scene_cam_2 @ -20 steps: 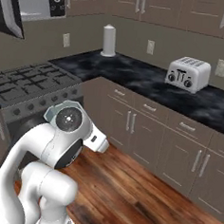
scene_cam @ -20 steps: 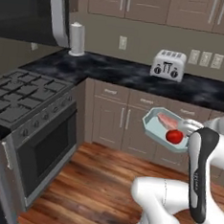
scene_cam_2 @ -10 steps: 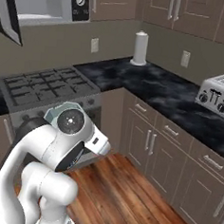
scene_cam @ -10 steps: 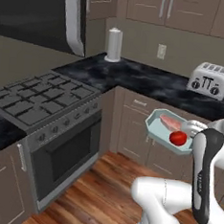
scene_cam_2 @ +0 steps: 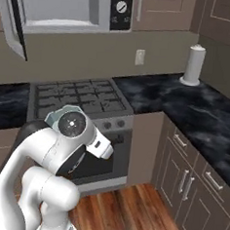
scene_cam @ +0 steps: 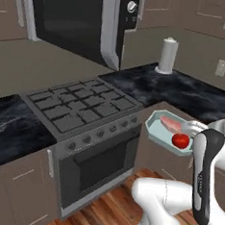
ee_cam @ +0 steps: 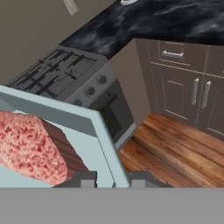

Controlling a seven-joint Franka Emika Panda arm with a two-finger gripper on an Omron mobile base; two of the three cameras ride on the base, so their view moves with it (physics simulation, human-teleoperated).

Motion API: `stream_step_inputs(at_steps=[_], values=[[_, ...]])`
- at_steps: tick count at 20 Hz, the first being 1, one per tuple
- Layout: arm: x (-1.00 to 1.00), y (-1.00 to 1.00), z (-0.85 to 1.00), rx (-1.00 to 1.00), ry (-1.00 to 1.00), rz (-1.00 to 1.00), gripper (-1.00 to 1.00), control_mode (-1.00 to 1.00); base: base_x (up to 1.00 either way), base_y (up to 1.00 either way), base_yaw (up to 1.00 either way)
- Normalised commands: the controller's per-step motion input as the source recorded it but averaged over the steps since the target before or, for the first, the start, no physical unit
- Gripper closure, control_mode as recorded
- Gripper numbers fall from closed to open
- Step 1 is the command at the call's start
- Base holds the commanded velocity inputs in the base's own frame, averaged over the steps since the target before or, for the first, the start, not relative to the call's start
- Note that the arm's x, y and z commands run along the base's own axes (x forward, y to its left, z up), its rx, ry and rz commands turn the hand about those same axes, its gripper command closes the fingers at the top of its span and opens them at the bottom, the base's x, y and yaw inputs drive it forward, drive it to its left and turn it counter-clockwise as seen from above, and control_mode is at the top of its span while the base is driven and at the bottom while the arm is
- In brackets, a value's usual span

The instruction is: Place the tupperware containing the steak and tomato meal in the microwave. Close the microwave door and press the start button to reheat the meal.

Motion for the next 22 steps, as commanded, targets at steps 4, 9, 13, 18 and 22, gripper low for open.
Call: stream_step_inputs(at_steps=[4, 9, 13, 18, 22], values=[[0.00, 0.00, 0.00, 0.00, 0.00, 0.00, 1.00, 1.00, 0.81, -0.08, 0.47], [0.00, 0.00, 0.00, 0.00, 0.00, 0.00, 1.00, 1.00, 0.80, -0.16, 0.51], [0.00, 0.00, 0.00, 0.00, 0.00, 0.00, 1.00, 1.00, 0.77, -0.20, 0.51], [0.00, 0.00, 0.00, 0.00, 0.00, 0.00, 1.00, 1.00, 0.62, -0.36, 0.51], [0.00, 0.00, 0.00, 0.00, 0.00, 0.00, 1.00, 1.00, 0.23, -0.59, 0.46]])
